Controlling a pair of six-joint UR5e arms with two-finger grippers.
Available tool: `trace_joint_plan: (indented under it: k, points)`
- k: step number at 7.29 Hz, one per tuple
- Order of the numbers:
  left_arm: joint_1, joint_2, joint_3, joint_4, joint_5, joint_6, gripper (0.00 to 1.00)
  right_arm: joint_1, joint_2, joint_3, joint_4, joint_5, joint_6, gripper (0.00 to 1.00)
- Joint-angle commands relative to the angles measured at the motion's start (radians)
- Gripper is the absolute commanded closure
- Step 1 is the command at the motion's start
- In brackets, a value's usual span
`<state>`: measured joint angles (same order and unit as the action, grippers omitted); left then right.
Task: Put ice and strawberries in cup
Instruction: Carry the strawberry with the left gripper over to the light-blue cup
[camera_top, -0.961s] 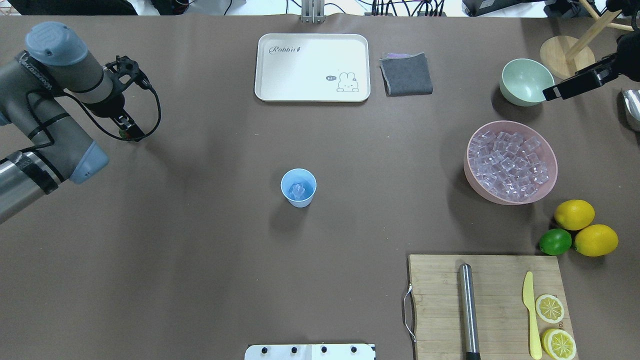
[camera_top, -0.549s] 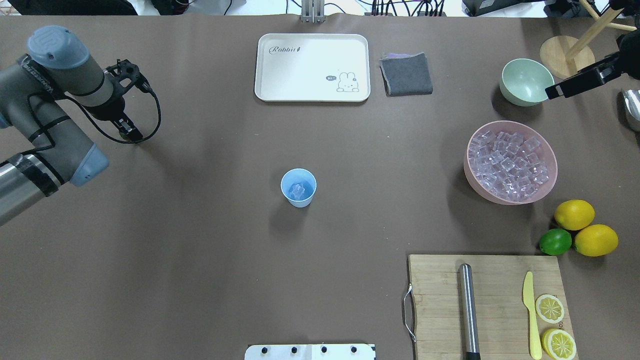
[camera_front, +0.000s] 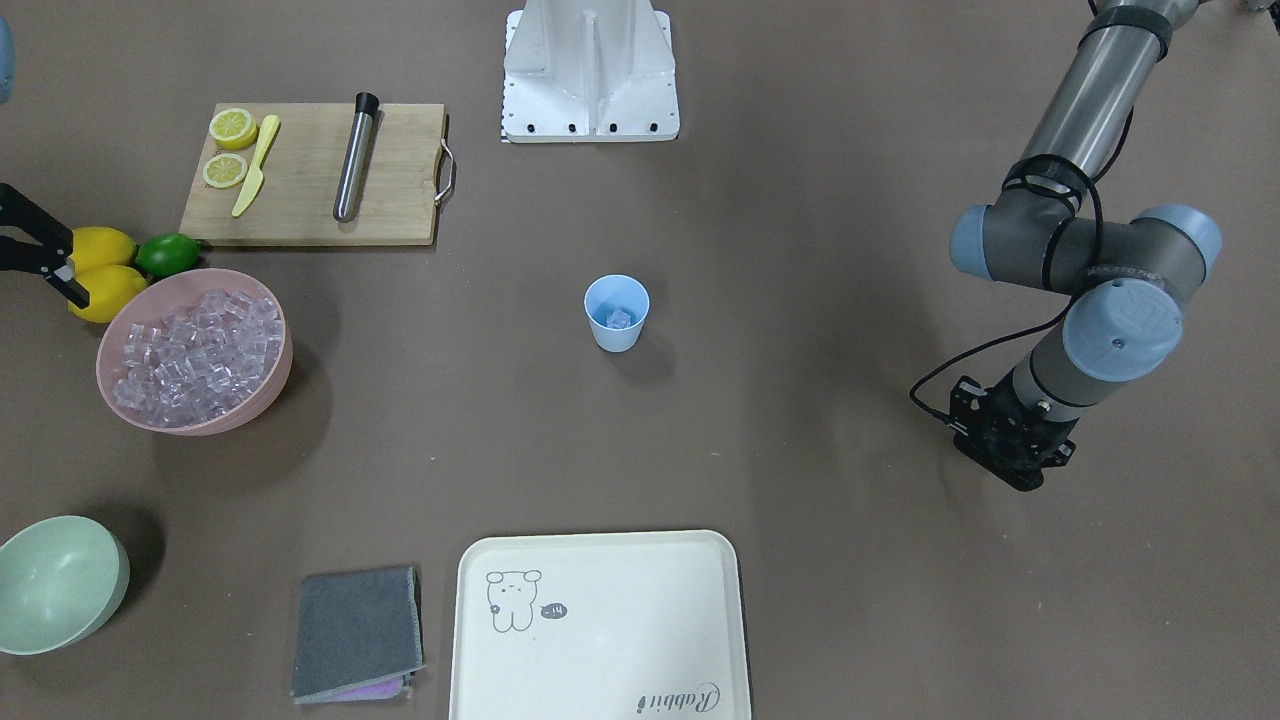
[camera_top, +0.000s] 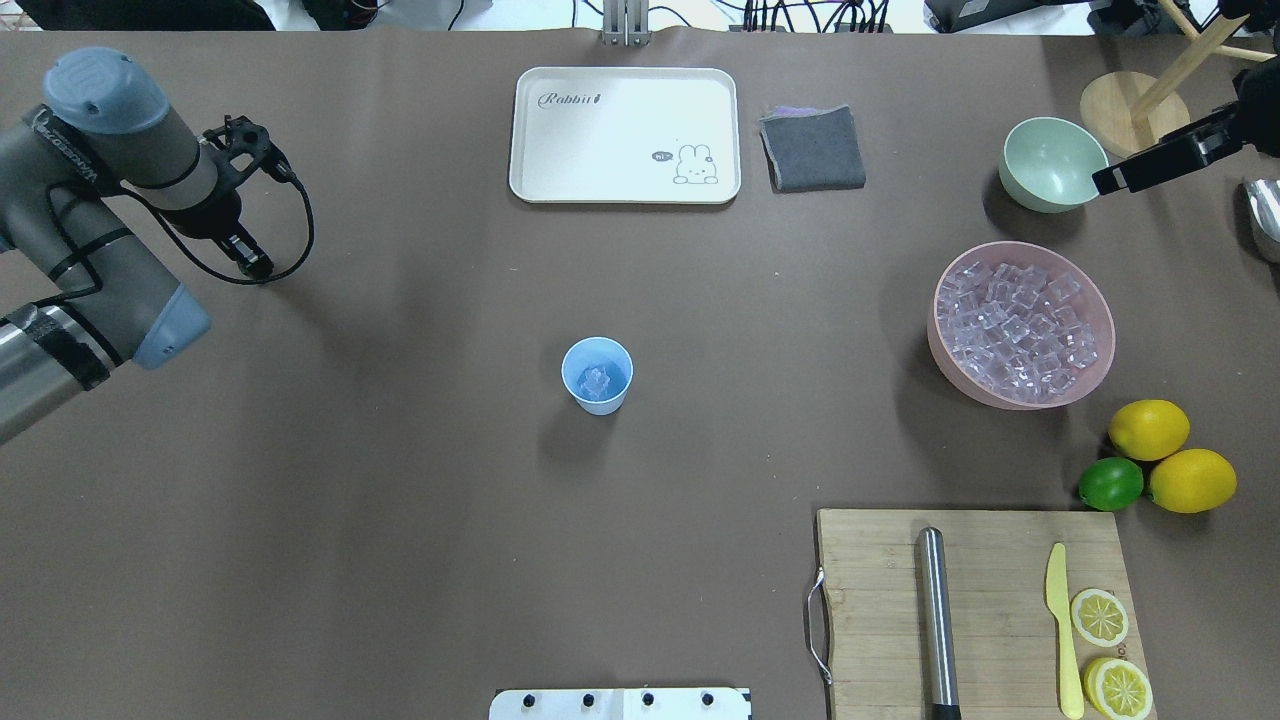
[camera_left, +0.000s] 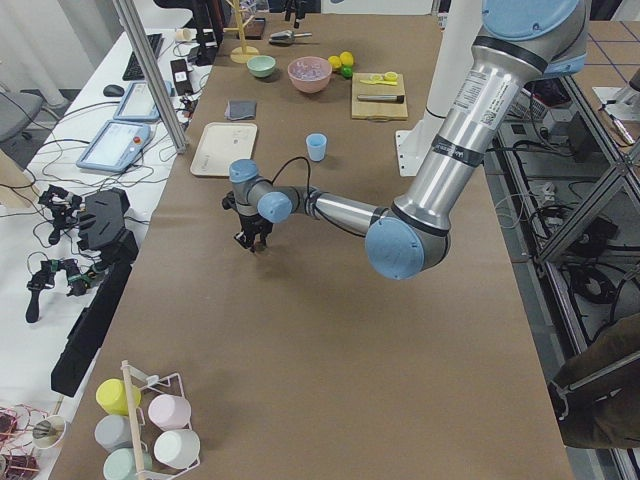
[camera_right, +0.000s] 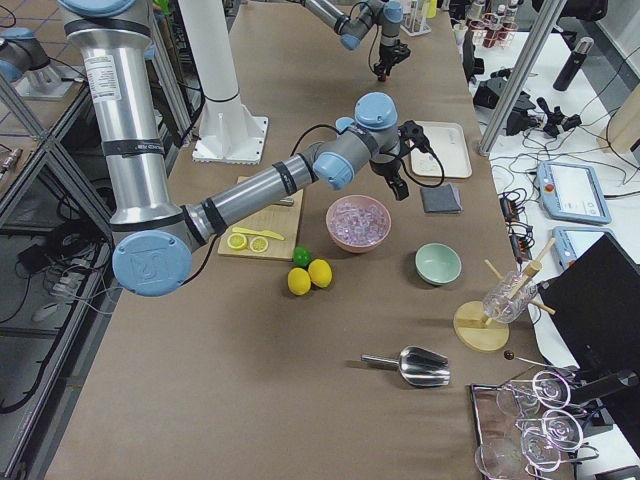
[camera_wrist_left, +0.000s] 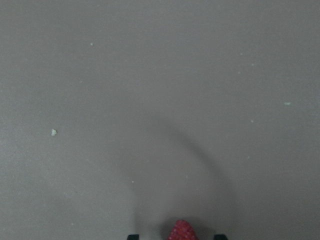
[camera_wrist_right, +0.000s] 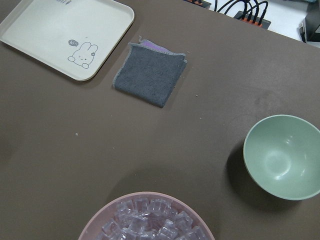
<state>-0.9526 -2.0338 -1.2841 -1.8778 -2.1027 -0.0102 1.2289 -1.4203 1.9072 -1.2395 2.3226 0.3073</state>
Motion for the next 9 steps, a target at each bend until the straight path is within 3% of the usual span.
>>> trace_joint_plan:
  k: [1, 5, 9]
  points:
    - [-0.020, 0.000, -0.001, 0.003, -0.002, -0.001, 1.00, 0.000, 0.001, -0.004, 0.000, -0.003, -0.001, 0.00]
    - [-0.058, -0.054, -0.081, 0.003, -0.106, -0.014, 1.00, 0.000, 0.011, -0.034, 0.002, -0.002, 0.001, 0.00]
    - [0.024, -0.069, -0.291, -0.006, -0.134, -0.175, 1.00, -0.014, 0.012, -0.069, 0.002, -0.003, 0.007, 0.00]
